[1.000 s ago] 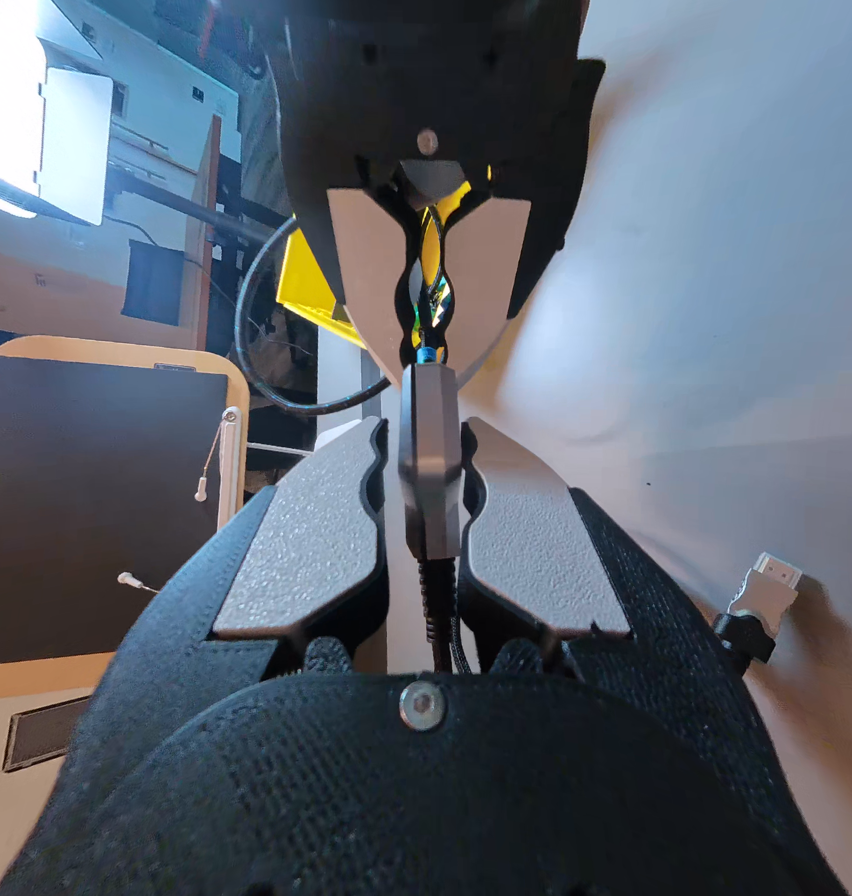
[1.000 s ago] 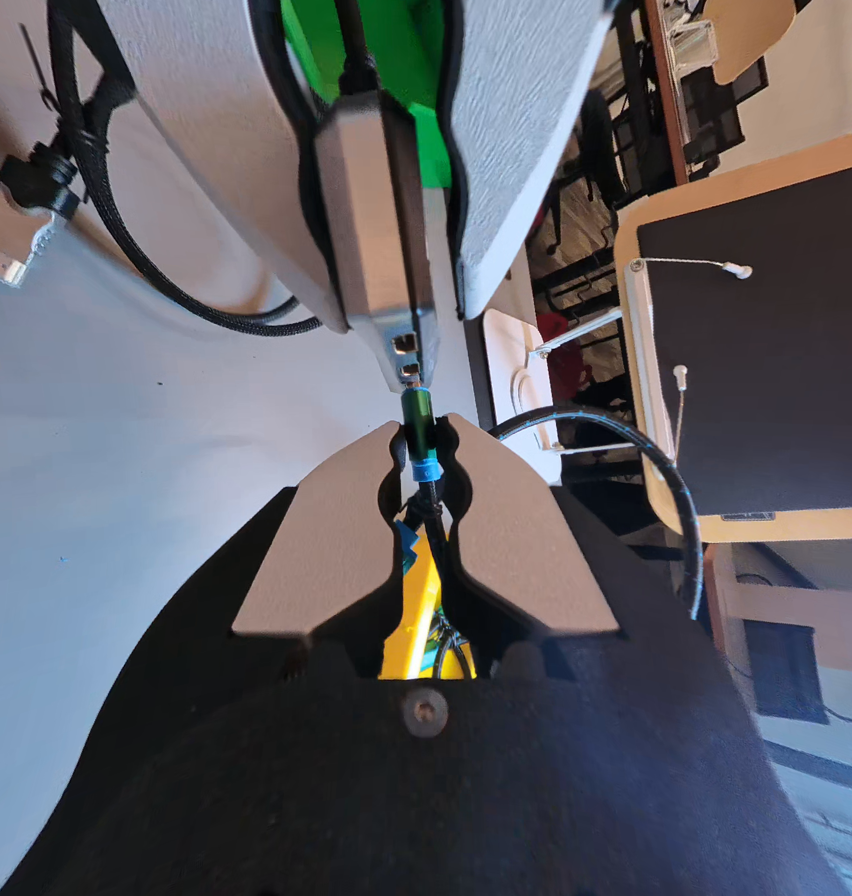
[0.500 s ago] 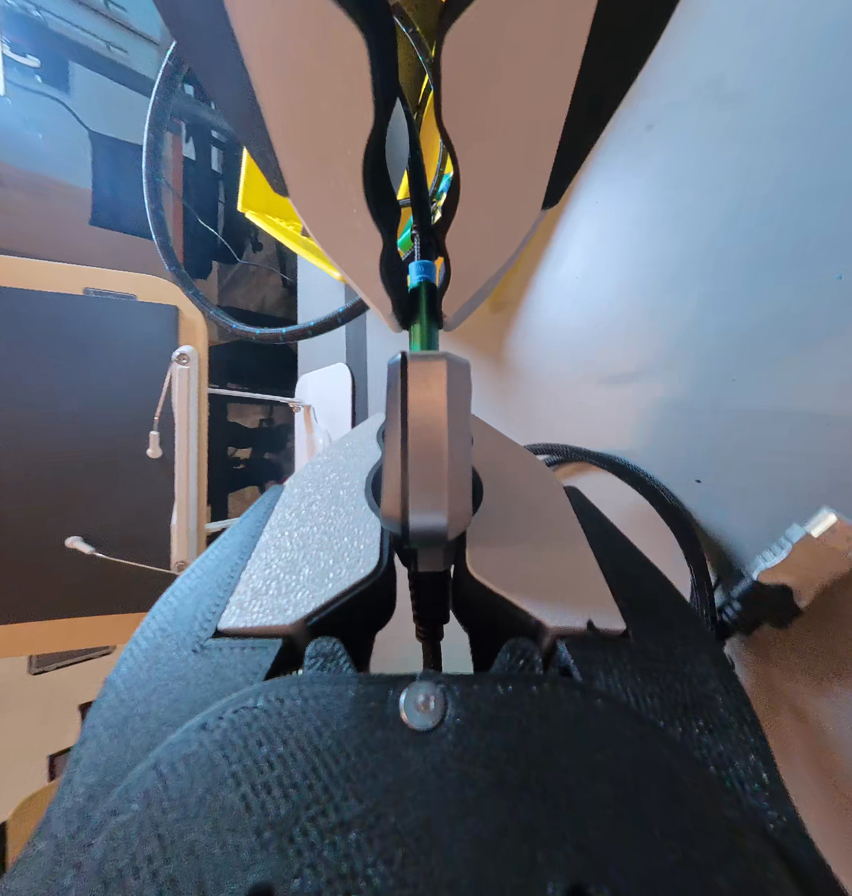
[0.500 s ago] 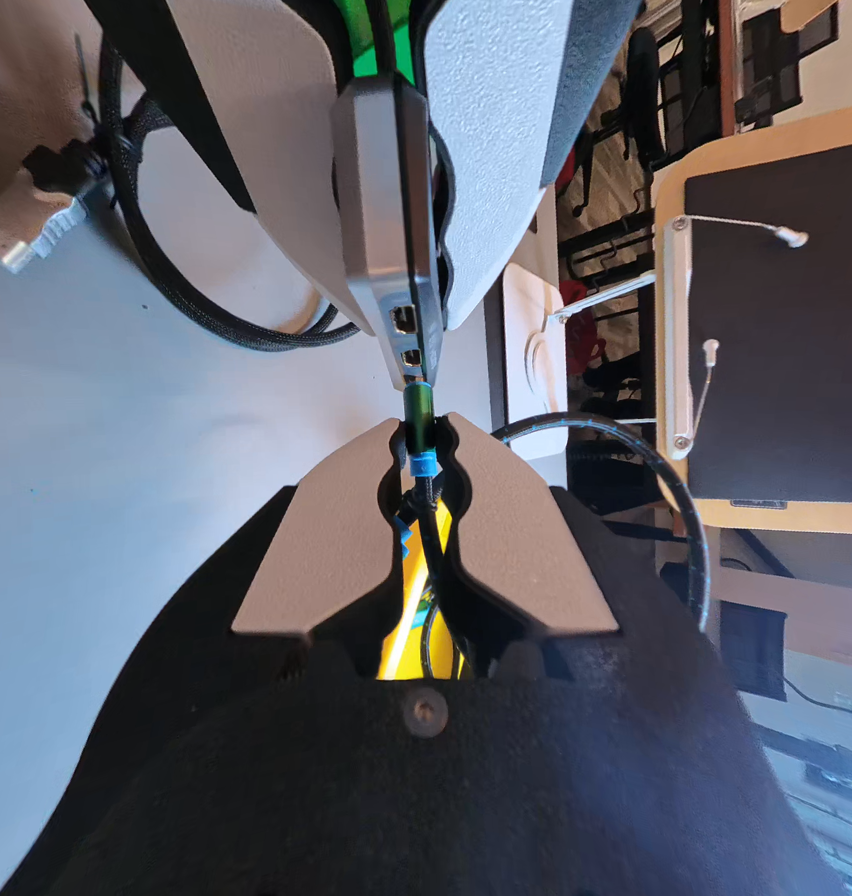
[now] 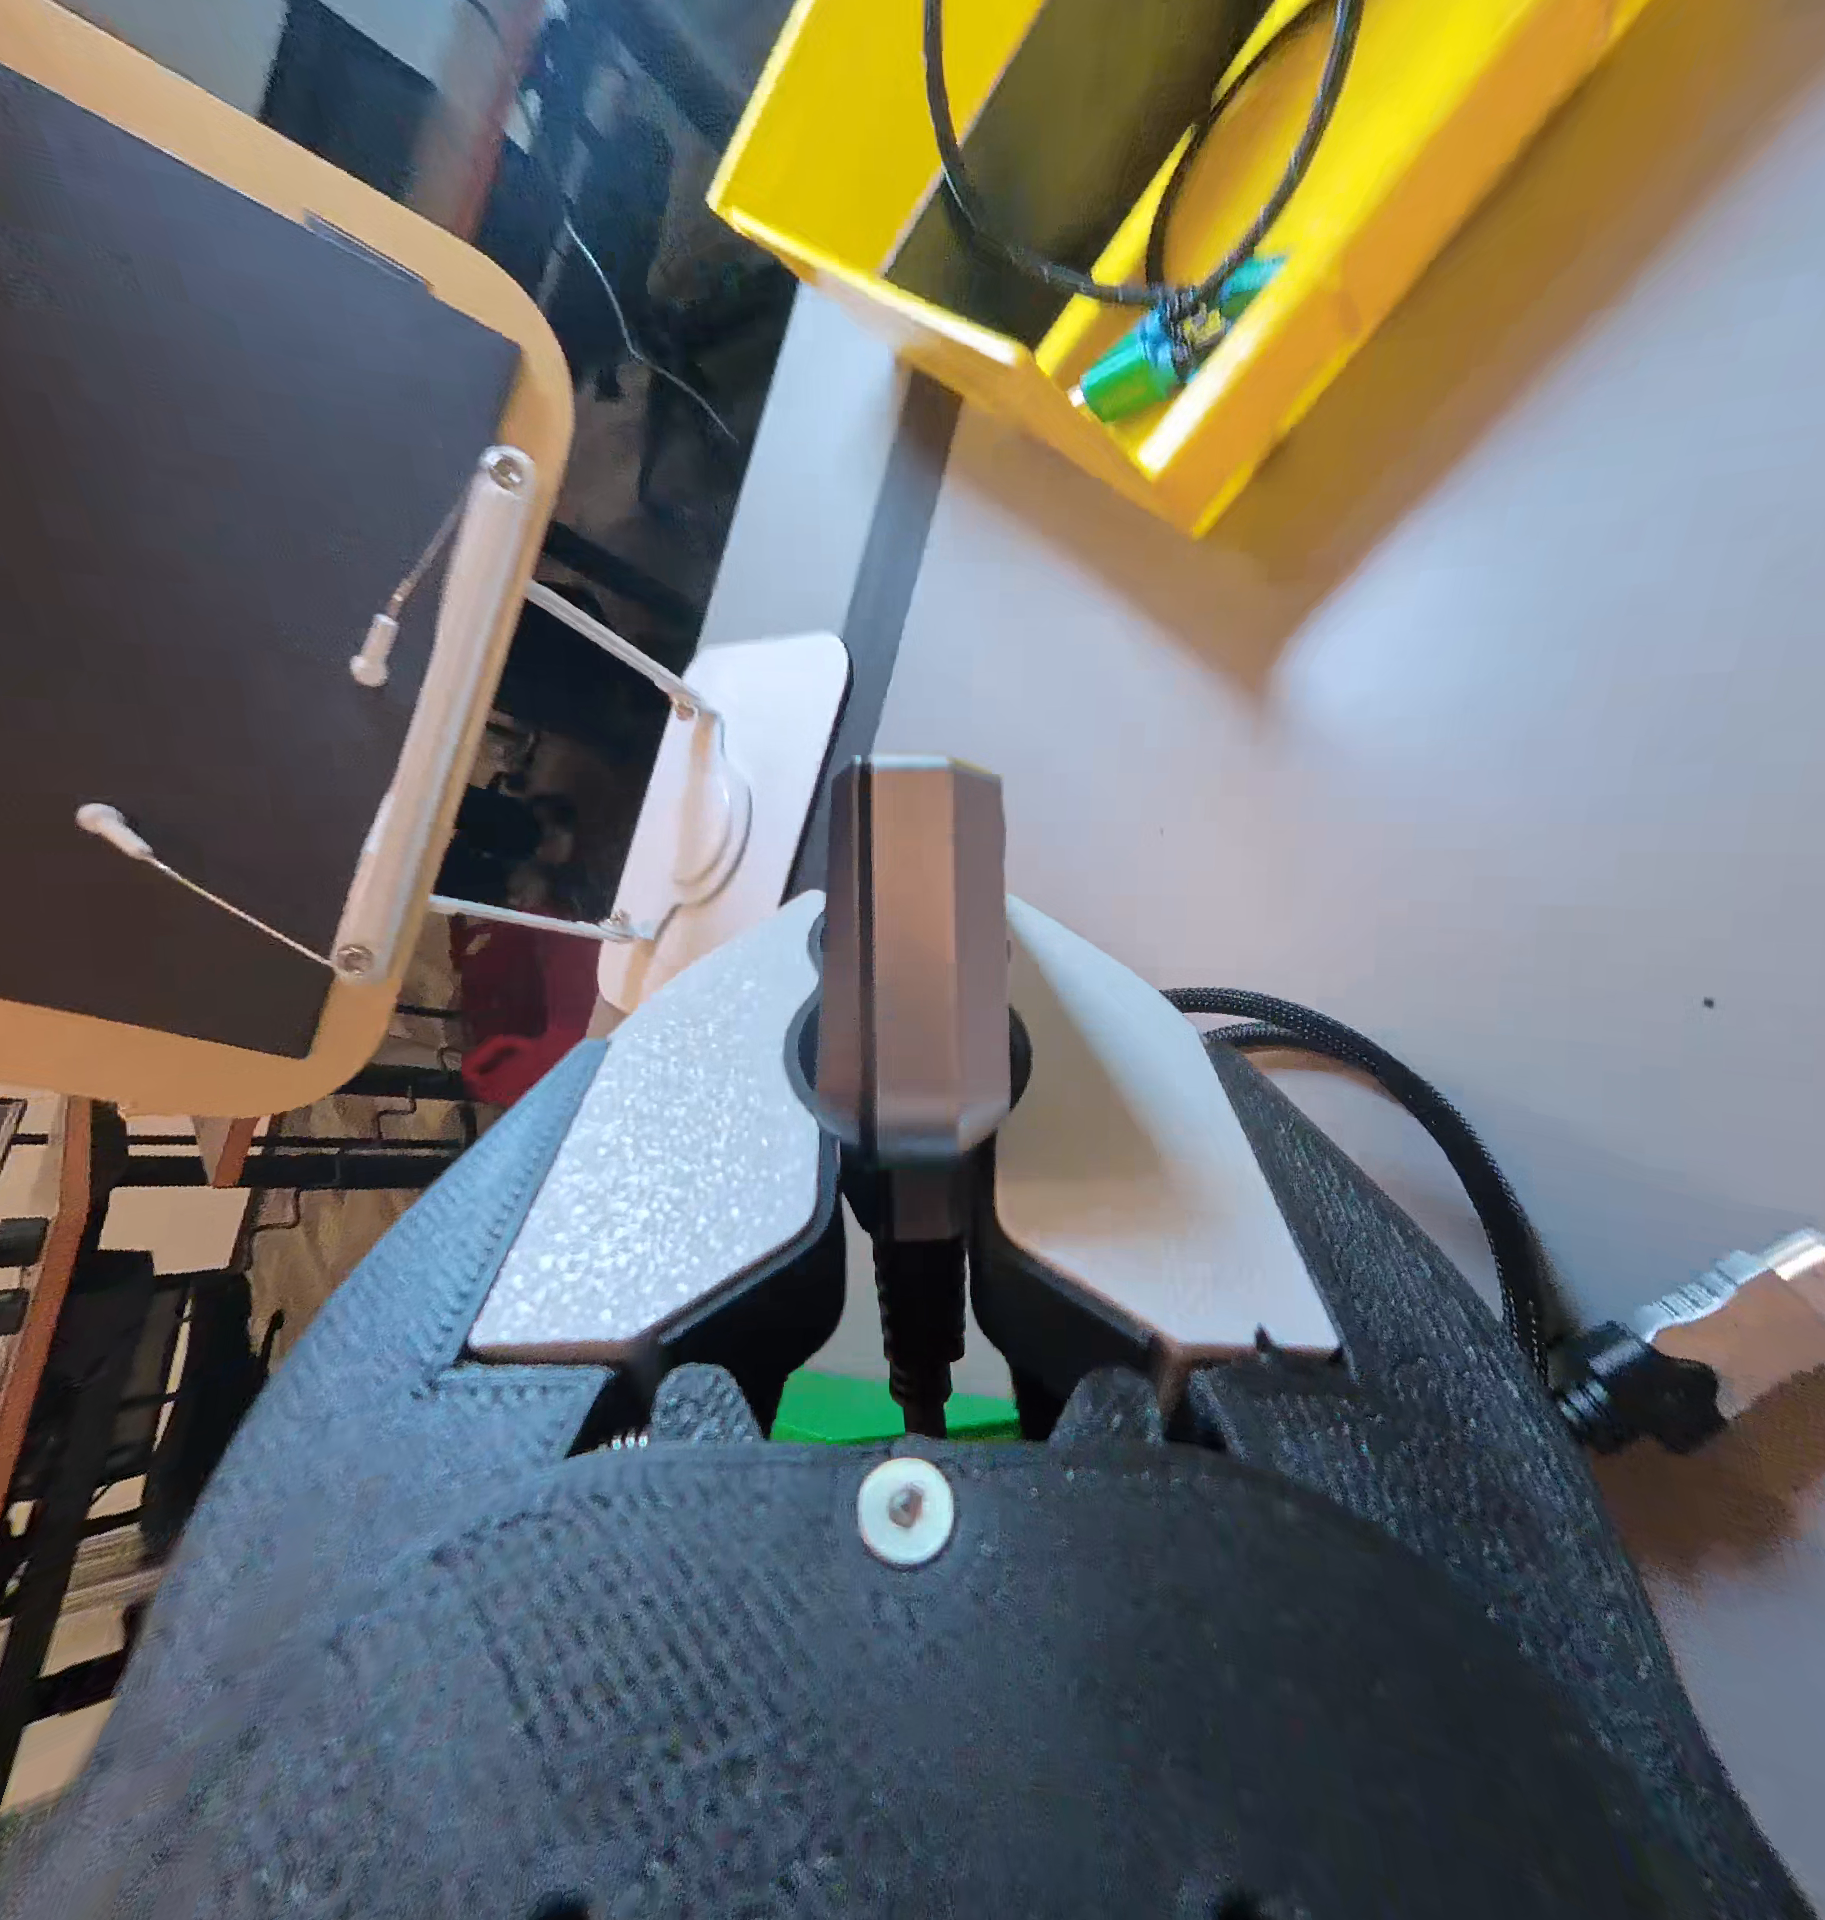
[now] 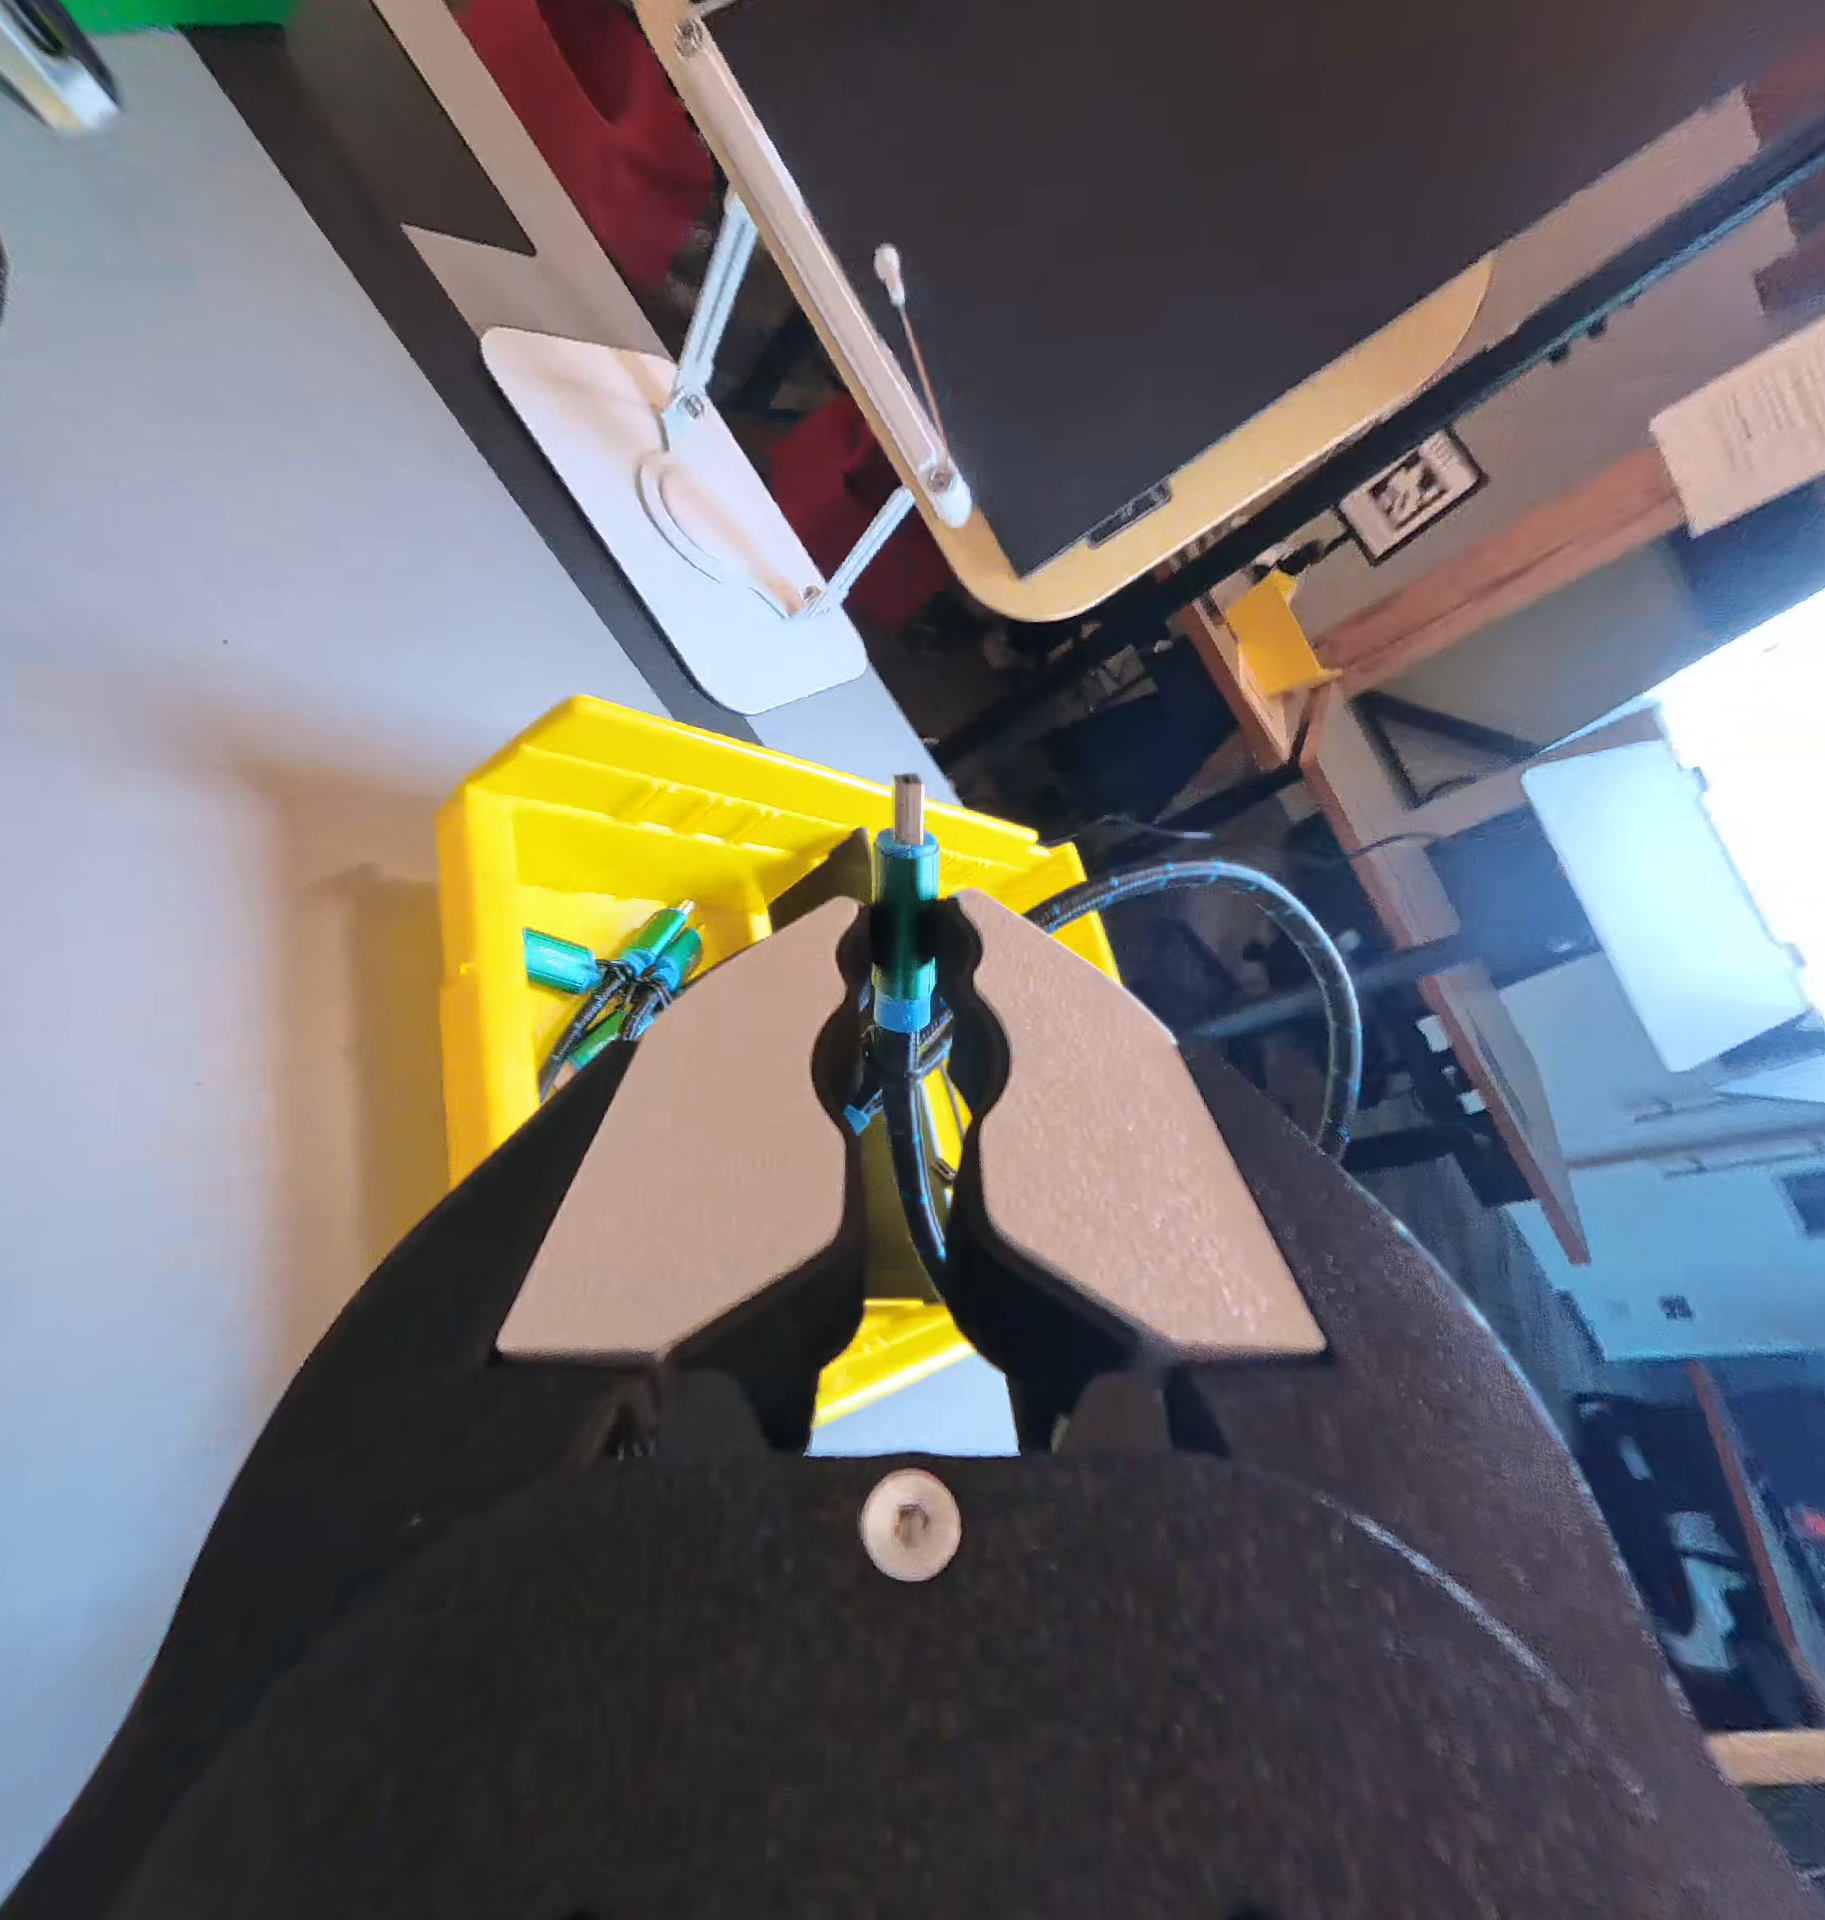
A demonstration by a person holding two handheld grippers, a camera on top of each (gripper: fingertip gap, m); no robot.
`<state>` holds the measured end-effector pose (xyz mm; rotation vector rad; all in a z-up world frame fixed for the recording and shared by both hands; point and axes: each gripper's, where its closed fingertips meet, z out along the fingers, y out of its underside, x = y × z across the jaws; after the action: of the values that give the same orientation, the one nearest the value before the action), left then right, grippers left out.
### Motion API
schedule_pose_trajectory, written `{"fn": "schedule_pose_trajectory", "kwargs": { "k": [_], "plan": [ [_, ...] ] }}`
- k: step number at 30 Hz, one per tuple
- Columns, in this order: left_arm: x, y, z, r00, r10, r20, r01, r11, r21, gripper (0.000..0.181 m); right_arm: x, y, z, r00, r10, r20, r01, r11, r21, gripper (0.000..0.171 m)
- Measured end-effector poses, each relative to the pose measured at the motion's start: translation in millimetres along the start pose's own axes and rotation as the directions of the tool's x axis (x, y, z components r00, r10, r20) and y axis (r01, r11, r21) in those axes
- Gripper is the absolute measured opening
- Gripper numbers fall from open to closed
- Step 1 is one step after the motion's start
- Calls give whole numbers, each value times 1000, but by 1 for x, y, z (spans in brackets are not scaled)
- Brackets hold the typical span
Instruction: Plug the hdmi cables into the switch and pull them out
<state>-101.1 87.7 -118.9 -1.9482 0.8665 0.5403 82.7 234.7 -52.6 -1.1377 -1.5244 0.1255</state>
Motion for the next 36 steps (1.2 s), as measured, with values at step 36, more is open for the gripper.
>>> {"fn": "schedule_pose_trajectory", "kwargs": {
  "k": [36],
  "plan": [
    [5, -131, -132, 990, -41, -137, 119, 762, 637, 30, -93, -165, -85, 936, -239, 257, 47, 812, 582, 20]
  ]
}}
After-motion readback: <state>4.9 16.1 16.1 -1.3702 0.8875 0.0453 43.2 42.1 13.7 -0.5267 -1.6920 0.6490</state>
